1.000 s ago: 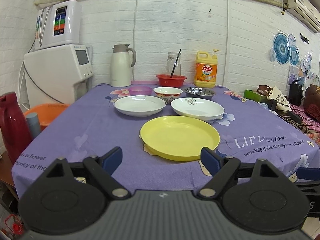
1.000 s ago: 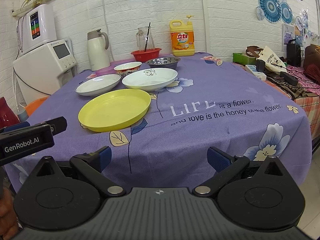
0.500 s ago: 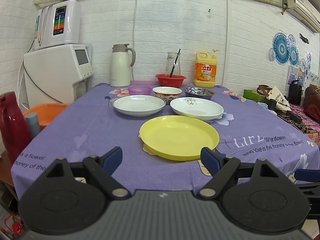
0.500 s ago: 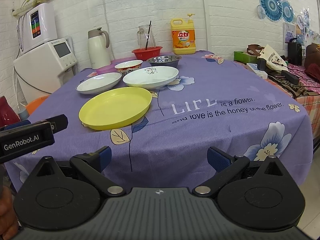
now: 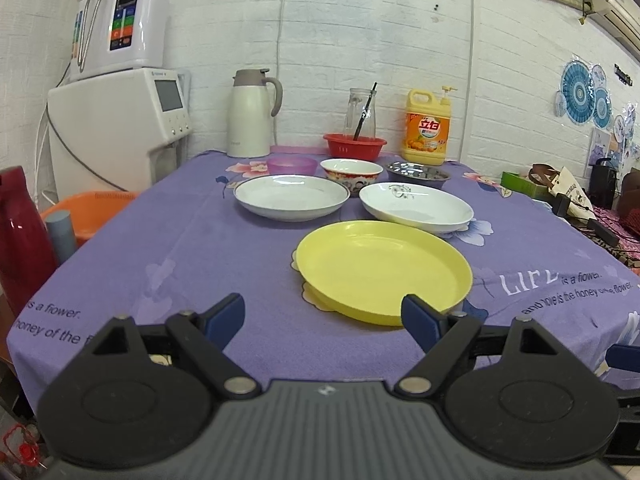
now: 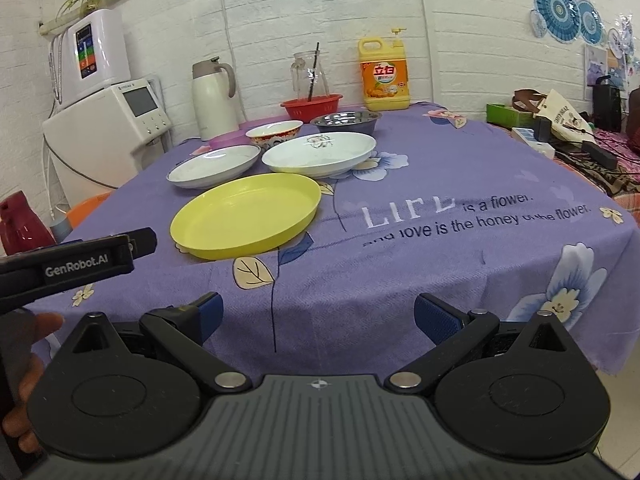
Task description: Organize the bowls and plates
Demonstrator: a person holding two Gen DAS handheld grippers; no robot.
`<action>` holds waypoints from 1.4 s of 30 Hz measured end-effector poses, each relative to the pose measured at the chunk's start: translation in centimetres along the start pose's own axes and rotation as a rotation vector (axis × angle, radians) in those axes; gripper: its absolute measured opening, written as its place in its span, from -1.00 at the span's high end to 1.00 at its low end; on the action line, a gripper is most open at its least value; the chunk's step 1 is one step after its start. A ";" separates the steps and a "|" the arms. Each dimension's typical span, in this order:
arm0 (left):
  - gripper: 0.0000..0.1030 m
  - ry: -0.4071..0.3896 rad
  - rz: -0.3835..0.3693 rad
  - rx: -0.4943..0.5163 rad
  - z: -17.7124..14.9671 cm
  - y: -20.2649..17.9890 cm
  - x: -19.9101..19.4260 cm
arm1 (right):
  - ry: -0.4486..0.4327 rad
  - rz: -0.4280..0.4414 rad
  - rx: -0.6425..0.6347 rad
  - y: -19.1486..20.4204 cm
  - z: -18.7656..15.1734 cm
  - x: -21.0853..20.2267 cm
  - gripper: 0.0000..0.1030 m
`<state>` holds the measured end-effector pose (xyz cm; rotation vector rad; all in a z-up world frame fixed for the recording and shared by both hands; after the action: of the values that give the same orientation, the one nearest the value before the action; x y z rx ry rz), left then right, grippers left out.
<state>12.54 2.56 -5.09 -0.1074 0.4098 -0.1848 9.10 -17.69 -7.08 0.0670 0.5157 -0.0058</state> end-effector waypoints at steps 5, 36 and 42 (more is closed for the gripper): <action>-0.63 0.026 0.017 -0.047 2.4 2.3 2.8 | 0.003 0.049 -0.060 1.8 2.4 2.7 -1.00; -0.32 0.284 -0.100 -0.015 2.9 4.0 15.9 | 0.170 0.101 -0.245 6.8 5.4 15.4 -1.00; -0.01 0.251 -0.134 0.004 2.8 3.3 15.8 | 0.132 0.116 -0.239 7.3 6.1 15.9 -1.00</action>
<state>28.44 2.84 -9.06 -0.1085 0.6526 -0.3327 26.12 -10.62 -9.15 -0.1375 0.6407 0.1741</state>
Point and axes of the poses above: each gripper's, at about its wrist camera, not at the fingertips, and x roughly the way its jaws point, y to its left, z to its top, the point moved 9 cm from there along x, roughly the way its jaws point, and after that the axes turned 12 degrees about -z, right-handed, at the moved point
